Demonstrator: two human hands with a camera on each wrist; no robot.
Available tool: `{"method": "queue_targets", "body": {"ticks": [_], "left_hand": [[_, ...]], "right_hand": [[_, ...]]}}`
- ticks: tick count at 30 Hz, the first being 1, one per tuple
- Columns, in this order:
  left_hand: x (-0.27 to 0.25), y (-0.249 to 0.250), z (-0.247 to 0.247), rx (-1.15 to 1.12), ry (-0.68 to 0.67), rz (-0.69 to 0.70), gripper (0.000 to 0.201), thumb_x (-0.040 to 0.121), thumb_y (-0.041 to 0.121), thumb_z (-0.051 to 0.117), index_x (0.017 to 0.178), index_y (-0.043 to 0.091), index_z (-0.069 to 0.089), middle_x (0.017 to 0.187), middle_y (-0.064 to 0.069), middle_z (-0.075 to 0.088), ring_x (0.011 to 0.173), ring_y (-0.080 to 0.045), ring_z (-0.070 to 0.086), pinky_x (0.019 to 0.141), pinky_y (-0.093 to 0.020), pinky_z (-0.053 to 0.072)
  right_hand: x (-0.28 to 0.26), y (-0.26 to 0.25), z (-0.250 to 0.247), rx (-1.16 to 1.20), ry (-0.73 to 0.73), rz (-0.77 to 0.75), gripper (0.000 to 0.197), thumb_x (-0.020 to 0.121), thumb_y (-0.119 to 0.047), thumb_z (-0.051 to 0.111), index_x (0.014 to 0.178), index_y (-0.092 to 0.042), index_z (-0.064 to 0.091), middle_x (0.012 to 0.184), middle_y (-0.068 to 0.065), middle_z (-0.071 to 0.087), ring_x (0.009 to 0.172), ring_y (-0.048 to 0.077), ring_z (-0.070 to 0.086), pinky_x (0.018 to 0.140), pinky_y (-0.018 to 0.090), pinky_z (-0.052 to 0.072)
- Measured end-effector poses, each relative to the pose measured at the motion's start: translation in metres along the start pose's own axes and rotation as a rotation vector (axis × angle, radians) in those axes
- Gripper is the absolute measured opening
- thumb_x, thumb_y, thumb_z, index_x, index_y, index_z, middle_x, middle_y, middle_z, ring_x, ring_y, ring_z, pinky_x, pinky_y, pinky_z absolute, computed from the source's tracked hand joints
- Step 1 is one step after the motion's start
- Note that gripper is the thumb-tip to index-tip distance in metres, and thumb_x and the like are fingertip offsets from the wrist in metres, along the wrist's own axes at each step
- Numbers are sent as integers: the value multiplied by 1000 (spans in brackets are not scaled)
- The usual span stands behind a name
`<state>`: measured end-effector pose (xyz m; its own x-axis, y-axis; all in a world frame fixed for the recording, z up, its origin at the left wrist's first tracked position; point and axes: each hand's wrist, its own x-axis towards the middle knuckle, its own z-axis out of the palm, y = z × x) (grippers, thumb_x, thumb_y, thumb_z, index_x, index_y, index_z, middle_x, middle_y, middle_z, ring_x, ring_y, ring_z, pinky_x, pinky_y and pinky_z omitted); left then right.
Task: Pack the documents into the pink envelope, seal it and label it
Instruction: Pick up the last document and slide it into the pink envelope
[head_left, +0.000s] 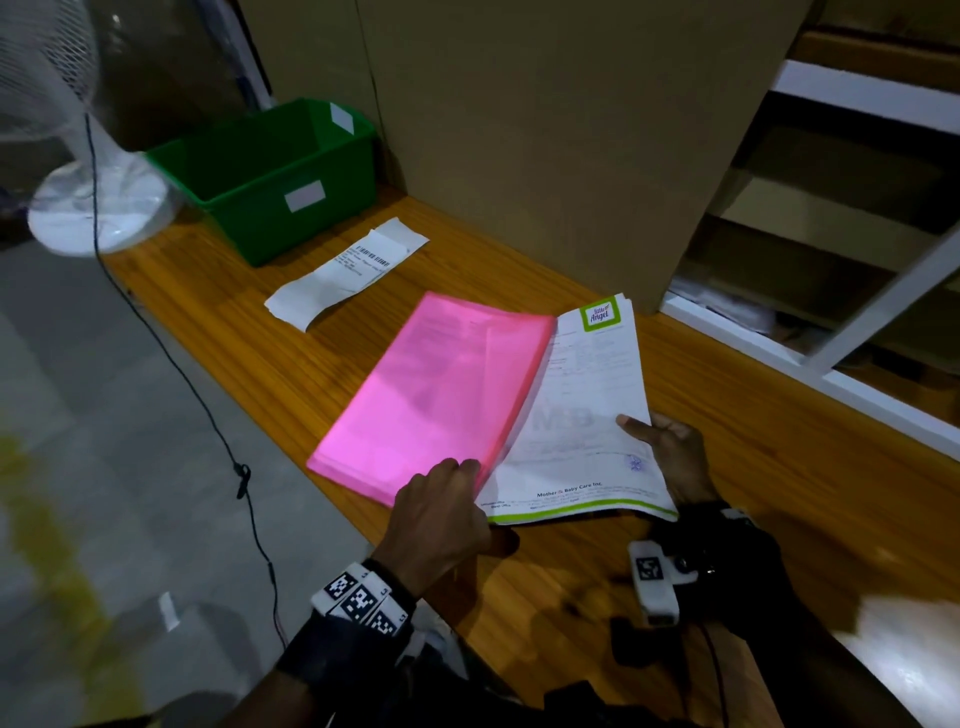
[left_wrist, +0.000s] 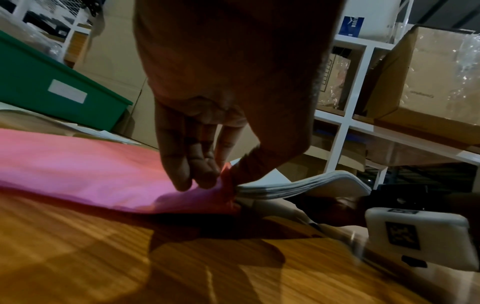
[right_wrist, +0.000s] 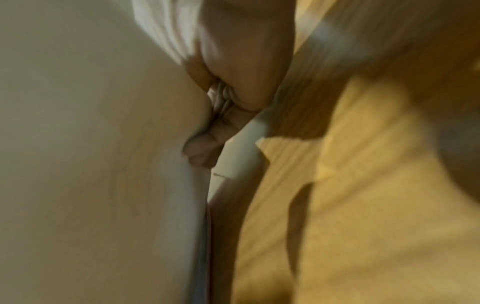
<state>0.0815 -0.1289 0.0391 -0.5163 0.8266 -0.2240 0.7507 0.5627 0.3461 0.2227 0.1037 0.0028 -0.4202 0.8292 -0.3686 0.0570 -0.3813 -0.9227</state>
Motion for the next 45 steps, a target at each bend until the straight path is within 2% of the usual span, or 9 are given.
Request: {"method": "queue_targets", "body": {"ticks": [4, 8, 18, 23, 28, 30, 36, 39, 45], "left_hand": [[2, -11, 8, 16, 99, 34, 37, 77, 28, 49, 110, 14, 61, 90, -1, 61, 81, -23, 59, 63, -32, 43], [-3, -19, 8, 42, 166, 72, 28, 85, 32, 47, 107, 21, 59, 92, 0, 62, 83, -24, 62, 61, -32, 40], [-6, -27, 3, -242, 186, 30, 31, 72, 21, 62, 101, 14, 72, 78, -1, 72, 70, -18, 65, 65, -33, 55], [-3, -23, 4, -222, 201, 15, 37, 73, 21, 66, 109, 14, 71, 85, 0, 72, 75, -15, 64, 71, -28, 52], [-4, -24, 12, -147, 164, 37, 38, 78, 24, 61, 114, 14, 67, 96, -2, 71, 87, -20, 65, 75, -31, 51], [-6, -25, 13, -121, 175, 48, 32, 80, 24, 59, 109, 14, 67, 94, -2, 71, 85, -21, 65, 72, -31, 50], [-10, -23, 16, -61, 231, 67, 11, 82, 22, 55, 87, 14, 62, 82, -1, 67, 71, -22, 62, 58, -31, 45], [-12, -24, 16, -34, 261, 109, 12, 82, 21, 53, 86, 14, 61, 79, -3, 64, 65, -24, 60, 53, -27, 38], [-10, -25, 19, -6, 250, 186, 13, 82, 24, 49, 81, 14, 57, 76, -5, 59, 60, -30, 58, 48, -34, 45]], "right_hand": [[-2, 3, 3, 22, 8, -18, 16, 82, -3, 73, 96, -9, 74, 78, 1, 77, 60, 14, 71, 52, 22, 54], [3, -3, -1, 32, 12, -14, 12, 83, -4, 72, 93, -11, 73, 68, -2, 75, 54, 11, 69, 47, 19, 52], [14, 3, -3, -130, -23, -128, 14, 81, -5, 75, 94, -11, 74, 90, 9, 76, 69, 20, 71, 67, 33, 58], [13, 6, 3, -138, -92, -151, 19, 83, 0, 72, 100, -8, 72, 91, 2, 77, 71, 17, 72, 61, 28, 58], [14, 2, -8, -265, -302, -20, 39, 80, 6, 73, 118, -1, 65, 110, 12, 73, 97, 30, 71, 84, 45, 58], [12, -2, -13, -175, -280, 18, 32, 80, 6, 72, 111, -1, 68, 106, 13, 74, 91, 32, 72, 78, 45, 59], [0, 10, -4, -128, -88, -84, 20, 81, 4, 72, 95, -9, 71, 71, -8, 75, 58, 11, 70, 50, 21, 54], [1, 17, -2, -162, -58, -125, 20, 80, 2, 74, 92, -14, 72, 71, -11, 75, 58, 8, 70, 51, 21, 54], [5, 20, 3, -180, -18, -186, 19, 79, 0, 75, 92, -14, 74, 71, -15, 75, 62, 8, 70, 58, 24, 57]]}}
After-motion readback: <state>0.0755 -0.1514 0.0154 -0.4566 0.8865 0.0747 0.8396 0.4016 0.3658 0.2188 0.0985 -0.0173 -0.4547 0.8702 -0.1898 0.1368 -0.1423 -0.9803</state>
